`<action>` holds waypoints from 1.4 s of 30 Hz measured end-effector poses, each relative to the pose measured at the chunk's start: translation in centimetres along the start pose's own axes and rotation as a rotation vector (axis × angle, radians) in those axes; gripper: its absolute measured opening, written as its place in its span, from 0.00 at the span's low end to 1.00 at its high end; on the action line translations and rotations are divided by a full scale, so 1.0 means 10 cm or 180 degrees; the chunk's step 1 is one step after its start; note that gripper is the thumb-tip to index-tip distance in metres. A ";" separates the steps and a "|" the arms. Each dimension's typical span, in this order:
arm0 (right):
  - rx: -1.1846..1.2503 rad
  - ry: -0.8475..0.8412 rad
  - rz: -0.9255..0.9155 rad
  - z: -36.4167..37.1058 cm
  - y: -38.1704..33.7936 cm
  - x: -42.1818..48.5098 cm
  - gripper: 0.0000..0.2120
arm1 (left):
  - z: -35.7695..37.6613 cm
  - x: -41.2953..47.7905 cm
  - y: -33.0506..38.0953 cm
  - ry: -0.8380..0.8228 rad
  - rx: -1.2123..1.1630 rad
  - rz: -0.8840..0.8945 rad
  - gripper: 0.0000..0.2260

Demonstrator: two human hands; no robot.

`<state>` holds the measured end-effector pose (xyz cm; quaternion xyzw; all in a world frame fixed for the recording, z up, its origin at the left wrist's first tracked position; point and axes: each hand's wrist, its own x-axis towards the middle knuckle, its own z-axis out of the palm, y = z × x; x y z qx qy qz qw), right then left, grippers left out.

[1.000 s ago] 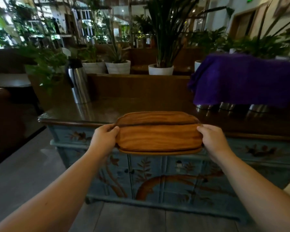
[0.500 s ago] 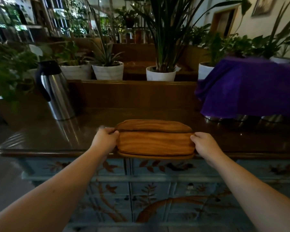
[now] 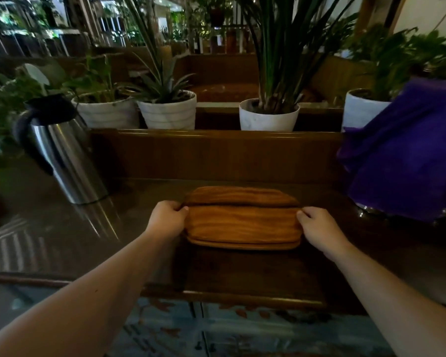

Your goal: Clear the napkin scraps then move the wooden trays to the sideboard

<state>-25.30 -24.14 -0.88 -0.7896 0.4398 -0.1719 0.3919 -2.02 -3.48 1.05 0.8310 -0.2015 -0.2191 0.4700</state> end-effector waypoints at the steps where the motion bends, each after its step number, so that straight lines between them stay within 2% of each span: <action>1: -0.0021 -0.0064 0.0013 0.01 0.02 0.12 0.16 | 0.04 0.09 0.02 0.0029 0.0042 -0.0042 0.05; 6: -0.0178 -0.0272 0.0113 0.05 0.05 0.59 0.14 | 0.20 0.43 0.02 0.0036 0.0194 -0.0292 0.05; 12: -0.0574 -0.0306 0.0218 0.09 -0.01 0.83 0.16 | 0.27 0.65 0.03 0.0052 0.0384 -0.0208 0.05; 21: -0.0601 -0.0166 0.0527 0.16 -0.04 0.78 0.20 | 0.17 0.78 0.00 -0.0346 0.0631 -0.0051 0.04; 30: -0.0318 -0.0136 0.0595 0.18 -0.03 0.66 0.14 | 0.09 0.80 0.02 -0.0474 0.0821 -0.0064 0.02; 33: -0.0588 -0.0271 0.0572 0.16 -0.11 0.60 0.16 | 0.06 0.81 0.05 -0.0557 0.1075 -0.0081 0.04; 35: -0.1123 -0.0381 0.0429 0.11 -0.20 0.56 0.26 | 0.05 0.77 0.13 -0.0581 0.1413 0.0163 0.10; 37: -0.1477 -0.0334 -0.0035 0.05 -0.34 0.54 0.37 | 0.03 0.73 0.26 -0.0431 0.1989 0.0762 0.19; 39: -0.1698 -0.0063 -0.0657 -0.03 -0.59 0.54 0.40 | -0.06 0.63 0.52 -0.0075 0.2445 0.1529 0.27; 42: -0.2209 0.0403 -0.1461 -0.21 -1.00 0.57 0.40 | -0.25 0.52 0.97 0.0433 0.2943 0.2528 0.30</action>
